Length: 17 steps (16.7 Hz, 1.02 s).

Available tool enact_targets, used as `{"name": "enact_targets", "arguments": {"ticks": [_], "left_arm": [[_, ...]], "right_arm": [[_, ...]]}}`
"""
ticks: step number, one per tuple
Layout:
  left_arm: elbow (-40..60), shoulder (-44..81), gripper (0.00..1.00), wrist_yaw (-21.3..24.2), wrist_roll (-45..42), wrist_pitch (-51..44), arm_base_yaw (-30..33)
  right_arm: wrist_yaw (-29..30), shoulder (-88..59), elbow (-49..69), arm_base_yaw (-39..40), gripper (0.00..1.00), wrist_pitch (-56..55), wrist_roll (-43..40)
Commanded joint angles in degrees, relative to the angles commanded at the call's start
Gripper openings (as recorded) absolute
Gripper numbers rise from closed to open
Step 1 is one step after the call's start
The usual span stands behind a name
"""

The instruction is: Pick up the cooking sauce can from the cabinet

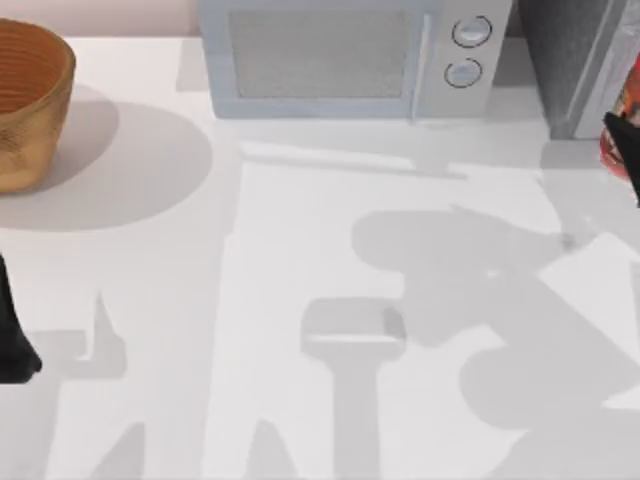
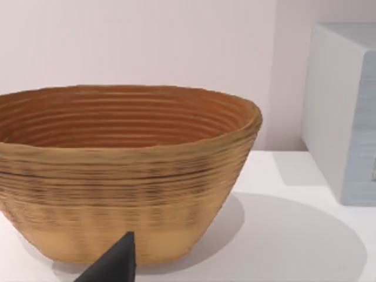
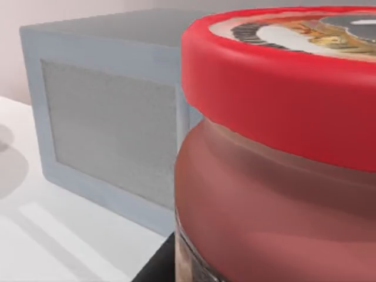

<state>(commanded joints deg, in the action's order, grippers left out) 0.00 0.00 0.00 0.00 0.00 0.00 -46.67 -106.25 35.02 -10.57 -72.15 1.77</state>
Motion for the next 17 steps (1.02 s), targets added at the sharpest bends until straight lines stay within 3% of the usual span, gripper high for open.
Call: {"name": "enact_targets", "arguments": {"ticks": [8, 17], "left_arm": [[0.0, 0.0, 1.0, 0.0, 0.0, 0.0, 0.0], [0.0, 0.0, 1.0, 0.0, 0.0, 0.0, 0.0]], "right_arm": [[-7.99, -17.84, 6.04, -1.83, 0.0, -12.39, -0.07], [-5.81, -20.02, 8.32, -0.31, 0.0, -12.39, -0.25]]}}
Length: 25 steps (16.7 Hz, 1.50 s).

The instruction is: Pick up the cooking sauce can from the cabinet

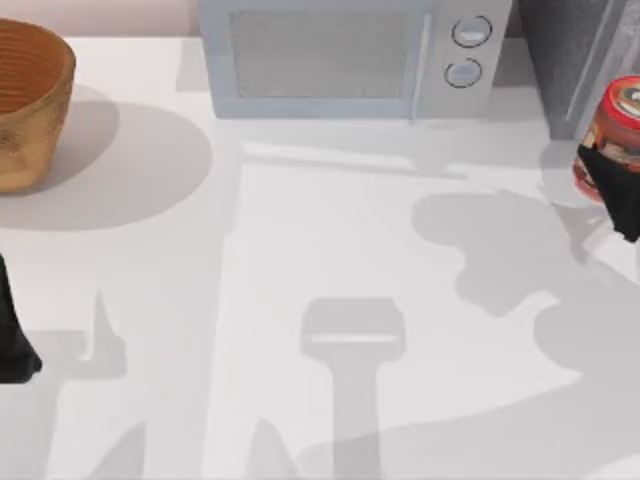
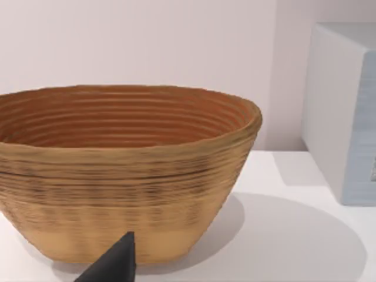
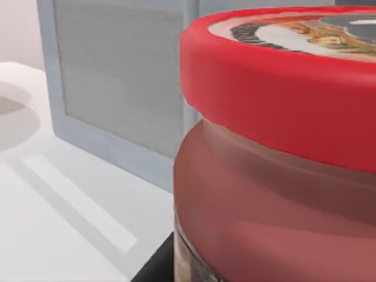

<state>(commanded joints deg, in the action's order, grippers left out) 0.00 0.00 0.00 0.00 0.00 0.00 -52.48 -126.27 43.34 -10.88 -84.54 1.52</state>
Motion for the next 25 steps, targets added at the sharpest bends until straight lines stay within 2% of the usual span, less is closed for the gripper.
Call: {"name": "enact_targets", "arguments": {"ticks": [5, 9, 22, 25], "left_arm": [[0.0, 0.0, 1.0, 0.0, 0.0, 0.0, 0.0], [0.0, 0.0, 1.0, 0.0, 0.0, 0.0, 0.0], [0.0, 0.0, 1.0, 0.0, 0.0, 0.0, 0.0], [0.0, 0.0, 1.0, 0.0, 0.0, 0.0, 0.0]], "right_arm": [[5.39, -6.97, 7.62, 5.98, 0.0, 1.09, -0.27], [5.56, -7.16, 7.81, 6.17, 0.0, 1.13, -0.29], [5.56, -7.16, 7.81, 6.17, 0.98, 1.13, -0.29], [5.56, -7.16, 7.81, 6.17, 1.0, 1.13, -0.29]]}}
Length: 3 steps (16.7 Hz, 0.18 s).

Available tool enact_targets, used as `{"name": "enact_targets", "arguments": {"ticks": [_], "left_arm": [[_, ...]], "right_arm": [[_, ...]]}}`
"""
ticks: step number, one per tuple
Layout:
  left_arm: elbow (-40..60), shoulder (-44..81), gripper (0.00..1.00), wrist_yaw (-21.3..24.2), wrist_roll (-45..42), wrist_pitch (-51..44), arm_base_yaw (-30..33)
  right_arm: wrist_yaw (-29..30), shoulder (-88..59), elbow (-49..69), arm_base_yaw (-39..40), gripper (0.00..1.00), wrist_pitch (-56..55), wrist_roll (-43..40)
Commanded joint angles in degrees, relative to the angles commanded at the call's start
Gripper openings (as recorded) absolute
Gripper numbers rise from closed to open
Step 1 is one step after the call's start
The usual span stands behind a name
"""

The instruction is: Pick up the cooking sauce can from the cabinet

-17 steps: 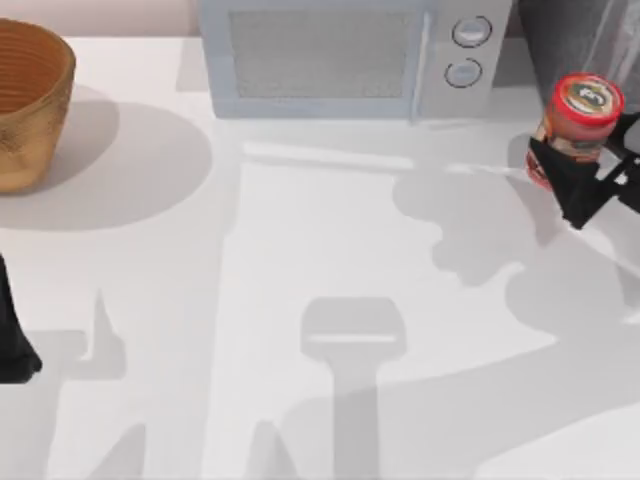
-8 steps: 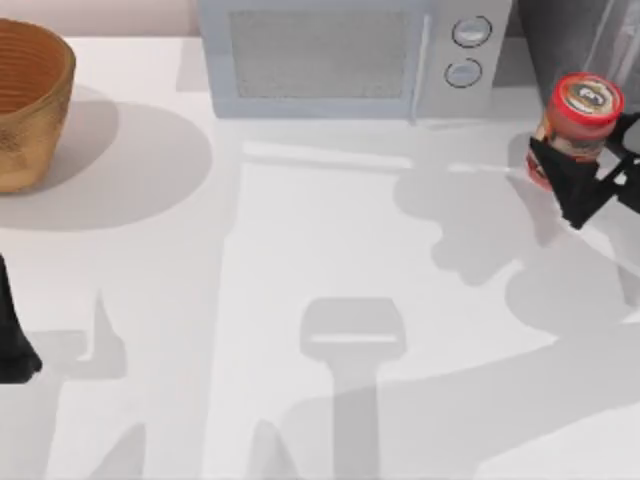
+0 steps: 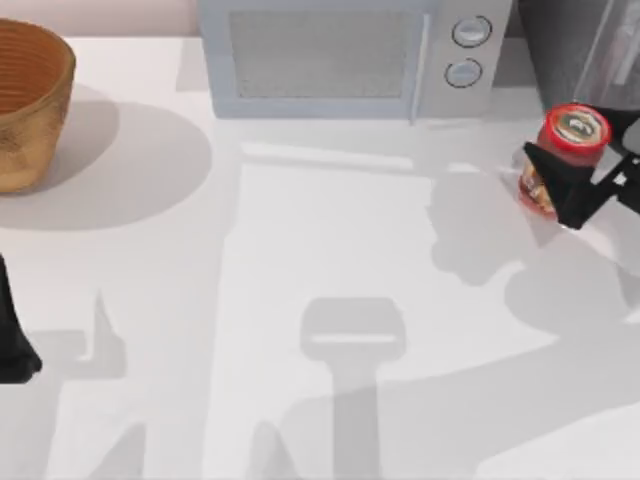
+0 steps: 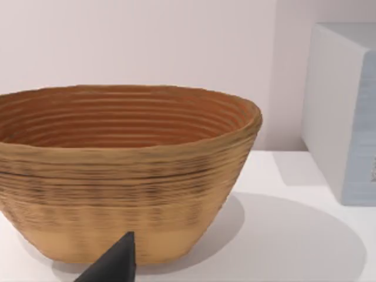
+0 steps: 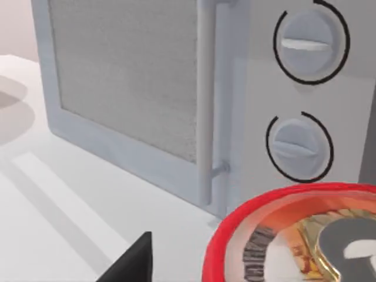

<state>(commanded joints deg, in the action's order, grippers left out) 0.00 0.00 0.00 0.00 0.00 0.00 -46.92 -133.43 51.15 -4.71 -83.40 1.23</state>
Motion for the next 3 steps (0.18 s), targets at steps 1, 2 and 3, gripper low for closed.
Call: {"name": "enact_targets", "arguments": {"ticks": [1, 2, 3], "left_arm": [[0.0, 0.0, 1.0, 0.0, 0.0, 0.0, 0.0], [0.0, 0.0, 1.0, 0.0, 0.0, 0.0, 0.0], [0.0, 0.0, 1.0, 0.0, 0.0, 0.0, 0.0]], "right_arm": [[0.0, 0.0, 0.0, 0.0, 1.0, 0.0, 0.0], [0.0, 0.0, 0.0, 0.0, 1.0, 0.0, 0.0], [0.0, 0.0, 0.0, 0.0, 1.0, 0.0, 0.0]]}}
